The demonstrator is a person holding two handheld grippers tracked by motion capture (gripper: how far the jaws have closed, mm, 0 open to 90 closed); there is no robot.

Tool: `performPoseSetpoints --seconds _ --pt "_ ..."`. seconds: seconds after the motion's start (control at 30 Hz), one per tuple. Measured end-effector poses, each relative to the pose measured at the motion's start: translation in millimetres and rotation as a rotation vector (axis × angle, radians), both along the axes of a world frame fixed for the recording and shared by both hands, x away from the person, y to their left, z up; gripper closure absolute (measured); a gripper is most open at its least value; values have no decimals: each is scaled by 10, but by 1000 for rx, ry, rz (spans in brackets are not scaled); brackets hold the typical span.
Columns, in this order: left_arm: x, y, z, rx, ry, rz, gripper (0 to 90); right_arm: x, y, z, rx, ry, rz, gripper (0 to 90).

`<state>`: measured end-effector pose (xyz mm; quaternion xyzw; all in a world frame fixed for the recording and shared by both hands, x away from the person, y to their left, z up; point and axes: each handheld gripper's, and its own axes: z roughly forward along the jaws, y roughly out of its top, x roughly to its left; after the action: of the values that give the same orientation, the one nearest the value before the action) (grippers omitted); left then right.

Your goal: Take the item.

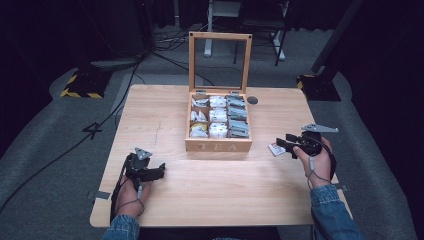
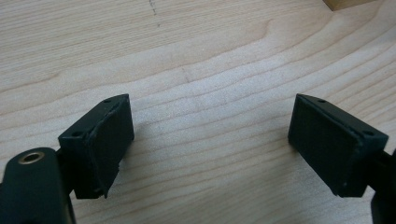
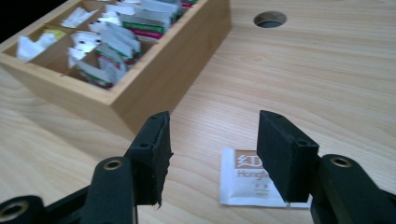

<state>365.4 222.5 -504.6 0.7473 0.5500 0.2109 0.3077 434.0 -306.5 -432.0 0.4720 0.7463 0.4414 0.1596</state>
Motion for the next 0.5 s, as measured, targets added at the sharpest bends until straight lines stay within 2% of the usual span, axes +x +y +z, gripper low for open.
performPoseSetpoints --seconds 0.3,0.5 --pt "4 -1 -1 -2 0 -1 146 -181 160 84 -4 -1 71 451" --pt "19 -2 0 -2 1 -2 146 -330 319 126 -24 3 141 443"
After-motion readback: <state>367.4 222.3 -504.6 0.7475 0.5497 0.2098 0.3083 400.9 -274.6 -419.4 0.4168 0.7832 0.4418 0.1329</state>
